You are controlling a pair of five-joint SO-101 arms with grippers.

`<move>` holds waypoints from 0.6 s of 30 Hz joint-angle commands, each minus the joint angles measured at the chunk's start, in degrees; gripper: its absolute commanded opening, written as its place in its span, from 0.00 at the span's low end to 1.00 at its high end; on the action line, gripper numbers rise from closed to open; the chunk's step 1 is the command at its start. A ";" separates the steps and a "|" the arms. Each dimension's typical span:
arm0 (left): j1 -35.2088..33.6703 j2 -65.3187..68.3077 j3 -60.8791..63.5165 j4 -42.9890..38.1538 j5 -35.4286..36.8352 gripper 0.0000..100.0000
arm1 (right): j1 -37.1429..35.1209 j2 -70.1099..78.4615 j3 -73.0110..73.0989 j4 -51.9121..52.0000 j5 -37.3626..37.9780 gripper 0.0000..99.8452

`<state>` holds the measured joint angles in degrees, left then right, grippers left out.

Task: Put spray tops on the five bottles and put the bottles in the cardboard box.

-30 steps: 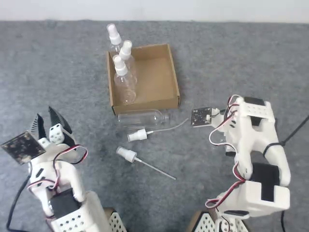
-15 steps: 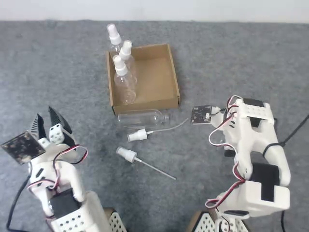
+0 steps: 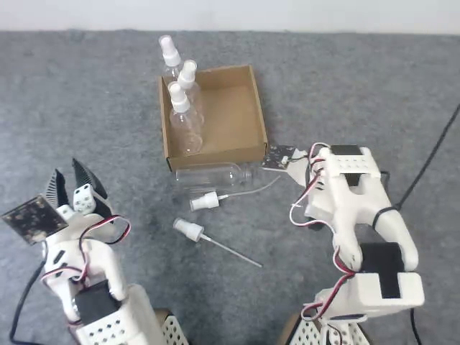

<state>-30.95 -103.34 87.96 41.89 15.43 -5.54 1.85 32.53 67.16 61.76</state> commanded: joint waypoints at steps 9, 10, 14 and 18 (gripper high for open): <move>0.00 -1.05 -0.13 -2.02 0.62 0.11 | -2.95 -3.82 -0.62 -0.75 -3.69 0.29; 0.00 -1.05 -0.13 -2.02 0.62 0.11 | -3.30 -3.82 -0.62 -0.75 -3.69 0.29; 0.00 -1.05 -0.13 -2.02 0.62 0.11 | -4.97 -3.74 -0.62 -0.84 -3.69 0.29; 0.00 -1.05 -0.13 -2.02 0.62 0.11 | -6.55 -3.74 -0.62 -0.84 -3.69 0.29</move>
<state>-30.95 -103.34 87.96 41.89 15.43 -10.55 1.85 32.53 67.16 58.42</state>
